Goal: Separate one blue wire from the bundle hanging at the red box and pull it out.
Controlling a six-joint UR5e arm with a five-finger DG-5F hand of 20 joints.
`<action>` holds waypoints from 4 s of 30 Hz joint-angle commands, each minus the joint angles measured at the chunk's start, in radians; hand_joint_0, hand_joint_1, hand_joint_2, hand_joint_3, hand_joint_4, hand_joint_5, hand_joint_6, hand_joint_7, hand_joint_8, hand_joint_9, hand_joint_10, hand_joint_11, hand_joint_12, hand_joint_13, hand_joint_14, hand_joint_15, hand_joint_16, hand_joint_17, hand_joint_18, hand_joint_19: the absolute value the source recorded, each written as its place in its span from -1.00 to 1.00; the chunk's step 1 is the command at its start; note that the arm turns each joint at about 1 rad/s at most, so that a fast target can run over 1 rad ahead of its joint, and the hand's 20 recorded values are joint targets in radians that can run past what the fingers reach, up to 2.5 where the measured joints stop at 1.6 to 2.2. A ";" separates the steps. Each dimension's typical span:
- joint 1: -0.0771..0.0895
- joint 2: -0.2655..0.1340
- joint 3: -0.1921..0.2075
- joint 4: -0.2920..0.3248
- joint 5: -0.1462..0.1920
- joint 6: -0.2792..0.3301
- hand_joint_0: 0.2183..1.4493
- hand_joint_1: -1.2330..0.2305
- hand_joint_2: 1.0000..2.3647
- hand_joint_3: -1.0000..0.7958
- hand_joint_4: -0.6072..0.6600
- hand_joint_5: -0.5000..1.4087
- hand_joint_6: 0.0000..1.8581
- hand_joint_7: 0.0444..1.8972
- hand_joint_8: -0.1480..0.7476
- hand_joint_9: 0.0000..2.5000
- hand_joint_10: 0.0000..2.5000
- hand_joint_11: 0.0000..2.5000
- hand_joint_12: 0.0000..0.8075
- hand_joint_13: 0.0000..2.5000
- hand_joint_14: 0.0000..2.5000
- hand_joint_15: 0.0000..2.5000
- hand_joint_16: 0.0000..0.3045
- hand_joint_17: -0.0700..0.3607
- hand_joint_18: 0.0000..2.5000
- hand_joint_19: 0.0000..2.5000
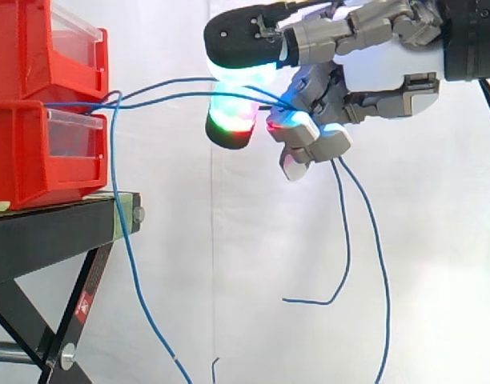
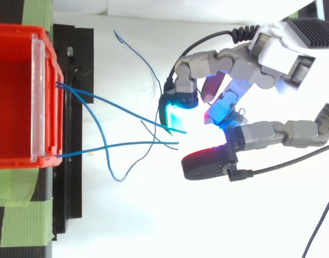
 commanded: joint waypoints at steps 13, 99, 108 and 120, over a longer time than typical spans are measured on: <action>-0.001 0.000 0.000 -0.004 0.001 0.000 -0.32 -0.23 -0.97 -0.19 0.22 -0.60 -0.34 0.43 0.08 0.03 -0.98 0.01 -0.17 0.08 -0.99 0.22 -0.68 -0.16 -0.41 -0.32; 0.044 0.001 -0.074 -0.092 0.080 0.161 -0.34 -0.29 -0.95 0.05 0.13 -0.61 -0.21 0.32 0.03 -0.38 -0.98 -0.42 -0.10 -0.78 -0.99 -0.77 -0.67 -0.15 -0.73 -0.57; 0.065 0.001 -0.136 -0.075 0.093 0.219 -0.34 -0.29 -0.95 0.05 0.13 -0.61 -0.21 0.31 0.03 -0.38 -0.98 -0.43 -0.10 -0.78 -0.99 -0.77 -0.67 -0.15 -0.72 -0.57; 0.084 0.001 -0.190 -0.047 0.139 0.279 -0.34 -0.29 -0.95 0.05 0.13 -0.61 -0.21 0.31 0.04 -0.38 -0.98 -0.42 -0.10 -0.77 -0.99 -0.77 -0.67 -0.15 -0.72 -0.57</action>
